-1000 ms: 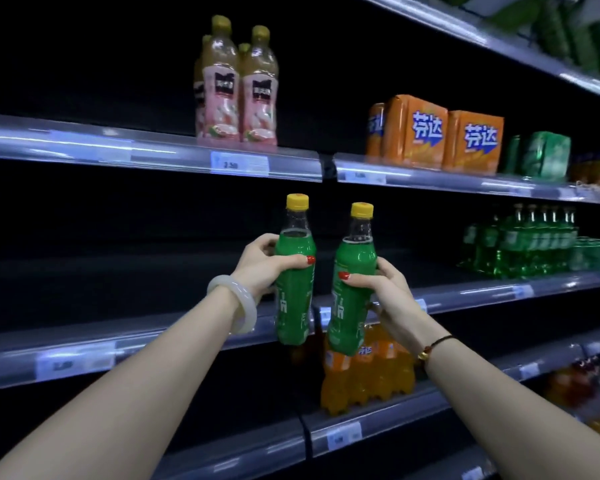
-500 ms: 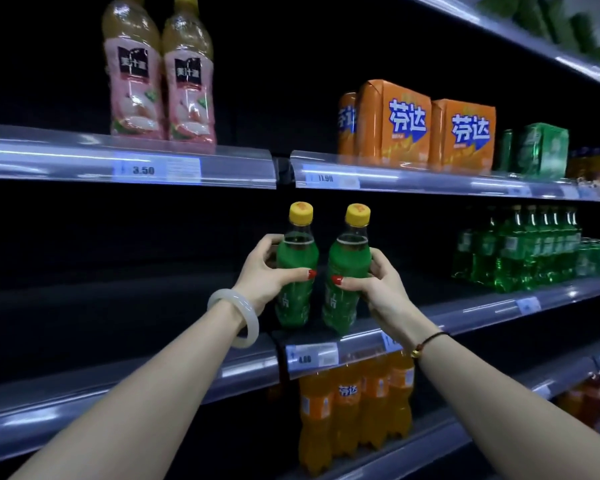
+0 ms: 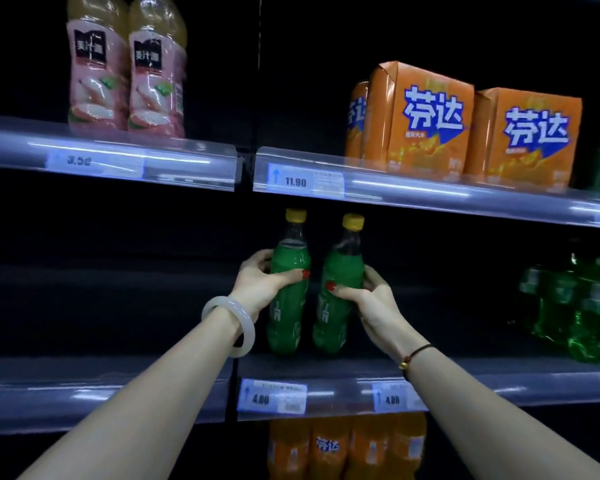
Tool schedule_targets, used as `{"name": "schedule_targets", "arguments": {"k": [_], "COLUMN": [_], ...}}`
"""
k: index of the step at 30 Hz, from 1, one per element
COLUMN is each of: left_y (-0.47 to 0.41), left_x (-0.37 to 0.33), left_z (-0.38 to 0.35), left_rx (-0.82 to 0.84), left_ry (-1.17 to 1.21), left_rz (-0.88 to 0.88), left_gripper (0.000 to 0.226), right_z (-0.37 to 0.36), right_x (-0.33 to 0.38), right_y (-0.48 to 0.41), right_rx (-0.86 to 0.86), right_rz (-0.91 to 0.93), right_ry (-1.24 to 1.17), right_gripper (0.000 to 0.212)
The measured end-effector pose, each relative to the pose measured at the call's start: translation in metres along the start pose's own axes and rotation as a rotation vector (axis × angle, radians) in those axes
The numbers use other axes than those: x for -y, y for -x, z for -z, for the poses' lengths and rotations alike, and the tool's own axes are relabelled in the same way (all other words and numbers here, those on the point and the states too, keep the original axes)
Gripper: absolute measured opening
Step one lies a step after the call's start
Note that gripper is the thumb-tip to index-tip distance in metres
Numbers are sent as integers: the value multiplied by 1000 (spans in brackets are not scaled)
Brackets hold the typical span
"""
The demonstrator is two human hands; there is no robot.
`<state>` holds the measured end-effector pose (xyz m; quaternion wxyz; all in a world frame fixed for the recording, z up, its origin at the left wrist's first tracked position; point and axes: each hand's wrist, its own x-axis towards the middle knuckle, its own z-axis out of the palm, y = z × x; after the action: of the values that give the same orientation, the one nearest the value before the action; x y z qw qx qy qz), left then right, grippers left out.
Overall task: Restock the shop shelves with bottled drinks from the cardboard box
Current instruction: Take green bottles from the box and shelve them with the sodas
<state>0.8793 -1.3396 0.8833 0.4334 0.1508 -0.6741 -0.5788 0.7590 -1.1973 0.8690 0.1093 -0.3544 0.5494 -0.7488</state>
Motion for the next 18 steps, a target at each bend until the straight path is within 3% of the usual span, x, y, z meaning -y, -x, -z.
{"name": "schedule_targets", "arguments": {"k": [4,8,18], "left_y": [-9,-17,-27], "left_x": [10,25,37], "left_z": [-10,-17,-24], "left_rx": [-40,-76,-35], "left_ry": [47,23,-38], "left_rz": [48,44,-42], "left_gripper": [42,49,49], "right_z": [2,1,1], "right_x": [-14,-28,-42], "right_y": [-26,-41,-50], "right_rx": [46,102,105], "right_rz": [-41,-54,-29], "right_ry": [-8,71,121], "right_gripper": [43,54,49]}}
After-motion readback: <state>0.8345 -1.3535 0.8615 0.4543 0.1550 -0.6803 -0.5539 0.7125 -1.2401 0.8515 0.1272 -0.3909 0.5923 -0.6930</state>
